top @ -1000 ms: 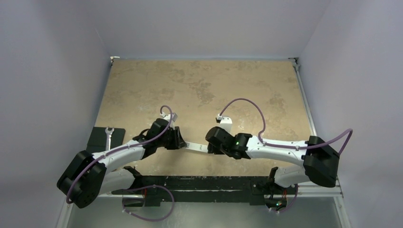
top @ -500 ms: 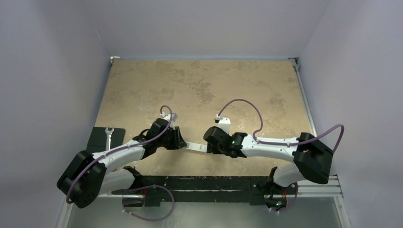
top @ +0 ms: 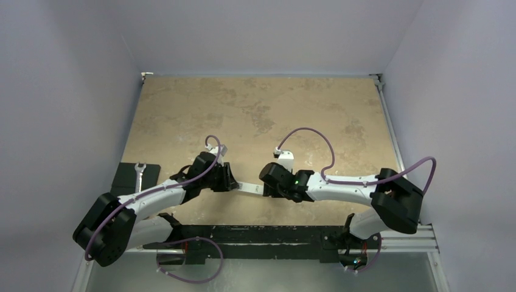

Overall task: Load the batteries into the remote control
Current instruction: Load the battery cover into the remote control, then turn over the remote control at the center of the board.

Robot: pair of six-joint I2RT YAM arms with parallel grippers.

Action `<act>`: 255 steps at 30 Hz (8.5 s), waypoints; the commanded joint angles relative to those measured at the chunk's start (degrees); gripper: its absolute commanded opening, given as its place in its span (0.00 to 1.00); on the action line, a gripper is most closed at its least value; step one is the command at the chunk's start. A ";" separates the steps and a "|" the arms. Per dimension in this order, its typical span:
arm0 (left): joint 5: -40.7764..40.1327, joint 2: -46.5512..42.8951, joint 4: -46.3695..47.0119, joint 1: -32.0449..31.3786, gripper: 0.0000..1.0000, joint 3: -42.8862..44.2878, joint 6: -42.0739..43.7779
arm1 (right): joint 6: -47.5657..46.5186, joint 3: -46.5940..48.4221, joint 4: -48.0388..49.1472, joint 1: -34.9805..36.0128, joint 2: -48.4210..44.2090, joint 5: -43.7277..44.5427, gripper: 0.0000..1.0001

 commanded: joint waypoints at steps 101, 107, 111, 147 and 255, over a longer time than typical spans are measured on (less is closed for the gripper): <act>-7.24 -9.47 -17.23 -0.26 0.48 10.97 -0.19 | -35.97 8.03 0.91 1.60 -0.06 -9.91 0.80; -7.15 -13.84 -20.46 -0.23 0.48 10.32 -1.91 | -41.15 10.24 0.39 1.52 3.35 -11.46 0.77; -6.97 -16.66 -23.41 -0.26 0.48 9.80 -3.38 | -43.30 11.66 0.22 1.34 5.60 -12.12 0.77; -3.43 -22.79 -22.89 -0.24 0.49 4.79 -10.58 | -42.25 10.95 -2.72 -0.60 12.65 -14.79 0.30; 20.19 -16.67 49.86 -0.08 0.00 -10.84 -37.35 | 15.61 -32.08 74.67 -14.48 -22.22 -50.83 0.07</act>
